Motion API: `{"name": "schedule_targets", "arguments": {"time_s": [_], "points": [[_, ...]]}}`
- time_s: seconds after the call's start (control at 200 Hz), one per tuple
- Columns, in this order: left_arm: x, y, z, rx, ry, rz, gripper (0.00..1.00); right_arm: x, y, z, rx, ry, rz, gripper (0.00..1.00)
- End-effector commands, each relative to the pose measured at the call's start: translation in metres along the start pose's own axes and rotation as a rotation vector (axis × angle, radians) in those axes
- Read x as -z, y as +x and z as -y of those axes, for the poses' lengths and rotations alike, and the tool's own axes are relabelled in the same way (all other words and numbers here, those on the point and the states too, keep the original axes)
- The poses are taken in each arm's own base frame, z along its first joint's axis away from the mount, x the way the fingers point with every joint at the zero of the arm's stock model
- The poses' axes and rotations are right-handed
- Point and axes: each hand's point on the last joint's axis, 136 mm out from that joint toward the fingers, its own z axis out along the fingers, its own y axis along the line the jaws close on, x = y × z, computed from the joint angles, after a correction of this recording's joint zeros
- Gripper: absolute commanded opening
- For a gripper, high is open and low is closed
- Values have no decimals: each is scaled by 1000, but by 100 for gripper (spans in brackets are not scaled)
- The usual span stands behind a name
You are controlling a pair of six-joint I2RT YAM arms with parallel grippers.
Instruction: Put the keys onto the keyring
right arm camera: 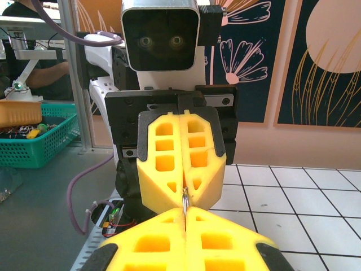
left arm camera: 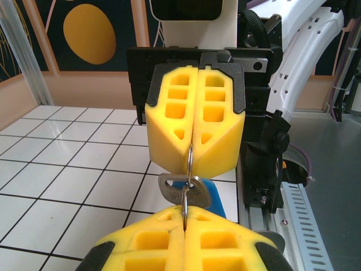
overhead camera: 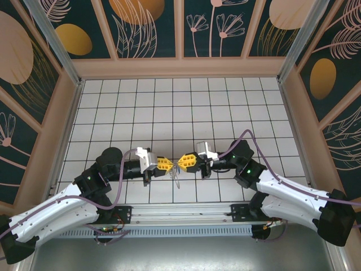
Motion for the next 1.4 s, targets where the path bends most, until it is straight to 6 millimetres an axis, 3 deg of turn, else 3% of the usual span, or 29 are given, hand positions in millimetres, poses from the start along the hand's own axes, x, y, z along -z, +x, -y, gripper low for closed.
{"name": "schedule_targets", "arguments": {"time_s": [0.0,1.396], "points": [[4,-26,3,-53,14,69,0,3,-14,2,42,18,44,0],[4,-26,3,-54,14,69,0,2,-12,0,33,0,44,0]]}}
